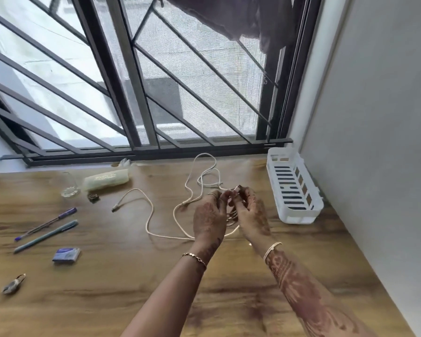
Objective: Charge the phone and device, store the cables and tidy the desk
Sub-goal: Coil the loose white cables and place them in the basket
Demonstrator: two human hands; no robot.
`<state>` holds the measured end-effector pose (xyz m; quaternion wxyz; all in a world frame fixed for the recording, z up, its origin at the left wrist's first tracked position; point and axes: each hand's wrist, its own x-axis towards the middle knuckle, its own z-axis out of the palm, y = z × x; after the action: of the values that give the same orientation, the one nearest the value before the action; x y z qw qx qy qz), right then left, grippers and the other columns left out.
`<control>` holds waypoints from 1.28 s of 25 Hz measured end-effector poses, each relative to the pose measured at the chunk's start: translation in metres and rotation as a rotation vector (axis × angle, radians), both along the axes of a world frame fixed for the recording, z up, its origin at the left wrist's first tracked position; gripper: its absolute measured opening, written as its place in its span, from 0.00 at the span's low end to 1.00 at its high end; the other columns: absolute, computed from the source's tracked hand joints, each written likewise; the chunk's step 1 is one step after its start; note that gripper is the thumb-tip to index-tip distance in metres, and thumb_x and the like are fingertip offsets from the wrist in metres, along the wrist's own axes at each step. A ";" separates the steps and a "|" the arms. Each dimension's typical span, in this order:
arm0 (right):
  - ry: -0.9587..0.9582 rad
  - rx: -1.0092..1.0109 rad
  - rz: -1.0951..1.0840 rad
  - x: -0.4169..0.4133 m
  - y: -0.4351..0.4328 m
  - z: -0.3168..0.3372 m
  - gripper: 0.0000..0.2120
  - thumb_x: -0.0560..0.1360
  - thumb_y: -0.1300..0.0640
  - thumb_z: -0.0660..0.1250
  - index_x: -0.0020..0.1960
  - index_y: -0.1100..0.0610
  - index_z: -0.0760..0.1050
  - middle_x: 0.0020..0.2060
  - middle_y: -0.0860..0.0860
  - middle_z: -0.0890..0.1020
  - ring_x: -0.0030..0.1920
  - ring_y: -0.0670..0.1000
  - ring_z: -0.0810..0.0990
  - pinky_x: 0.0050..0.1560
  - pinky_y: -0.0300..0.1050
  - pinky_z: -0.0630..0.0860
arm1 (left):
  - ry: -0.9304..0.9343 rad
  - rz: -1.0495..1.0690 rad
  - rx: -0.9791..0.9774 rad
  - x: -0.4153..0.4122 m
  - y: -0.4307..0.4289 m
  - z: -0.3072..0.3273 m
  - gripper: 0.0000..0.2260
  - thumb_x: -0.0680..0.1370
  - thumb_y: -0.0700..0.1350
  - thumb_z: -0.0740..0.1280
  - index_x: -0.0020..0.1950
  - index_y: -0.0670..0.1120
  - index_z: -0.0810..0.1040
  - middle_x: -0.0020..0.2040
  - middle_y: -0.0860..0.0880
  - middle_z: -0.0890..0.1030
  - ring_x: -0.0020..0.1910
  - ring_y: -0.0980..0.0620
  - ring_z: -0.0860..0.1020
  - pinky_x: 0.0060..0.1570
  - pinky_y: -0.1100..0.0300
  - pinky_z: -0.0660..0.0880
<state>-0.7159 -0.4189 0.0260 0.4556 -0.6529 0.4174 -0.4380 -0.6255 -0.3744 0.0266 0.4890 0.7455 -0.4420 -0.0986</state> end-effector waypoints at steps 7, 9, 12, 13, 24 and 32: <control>-0.007 0.225 0.076 -0.033 -0.045 0.030 0.09 0.78 0.48 0.62 0.53 0.52 0.74 0.41 0.55 0.83 0.33 0.50 0.82 0.35 0.49 0.82 | 0.119 -0.004 0.069 -0.028 -0.047 0.031 0.15 0.77 0.58 0.63 0.39 0.48 0.74 0.32 0.52 0.77 0.34 0.51 0.75 0.37 0.59 0.66; -0.032 0.237 0.067 -0.044 -0.061 0.039 0.09 0.78 0.51 0.64 0.53 0.55 0.75 0.41 0.57 0.82 0.31 0.49 0.81 0.30 0.44 0.80 | 0.214 -0.069 0.066 -0.029 -0.065 0.036 0.15 0.76 0.58 0.65 0.39 0.47 0.76 0.30 0.53 0.77 0.33 0.51 0.75 0.36 0.58 0.69; -0.013 0.192 0.034 -0.056 -0.086 0.042 0.09 0.77 0.51 0.65 0.53 0.55 0.77 0.43 0.58 0.81 0.36 0.50 0.81 0.32 0.47 0.81 | 0.288 -0.136 0.069 -0.031 -0.090 0.034 0.16 0.73 0.59 0.69 0.40 0.47 0.80 0.34 0.49 0.82 0.35 0.51 0.79 0.41 0.54 0.76; 0.010 0.170 0.019 -0.059 -0.094 0.042 0.09 0.77 0.52 0.65 0.53 0.55 0.77 0.43 0.57 0.79 0.36 0.50 0.80 0.31 0.47 0.81 | 0.306 -0.153 0.071 -0.033 -0.097 0.035 0.15 0.72 0.59 0.69 0.38 0.48 0.80 0.33 0.49 0.82 0.34 0.52 0.78 0.42 0.54 0.76; 0.535 -0.065 -0.301 -0.093 -0.222 0.037 0.11 0.76 0.50 0.67 0.53 0.55 0.82 0.50 0.54 0.84 0.53 0.56 0.81 0.54 0.47 0.76 | 0.555 -0.351 0.514 -0.049 -0.158 0.010 0.35 0.66 0.58 0.76 0.66 0.48 0.66 0.54 0.51 0.76 0.51 0.52 0.77 0.46 0.57 0.77; 0.969 -0.077 -0.249 -0.072 -0.260 0.000 0.14 0.73 0.41 0.67 0.55 0.45 0.81 0.62 0.53 0.70 0.65 0.58 0.66 0.65 0.52 0.61 | 0.626 -0.384 0.514 -0.059 -0.165 -0.012 0.37 0.72 0.40 0.70 0.76 0.45 0.54 0.46 0.57 0.77 0.46 0.55 0.80 0.44 0.52 0.81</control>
<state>-0.7878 -0.6791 0.0261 0.1292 -0.7429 0.6393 -0.1506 -0.6849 -0.5398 0.0142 0.3710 0.6813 -0.3642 -0.5153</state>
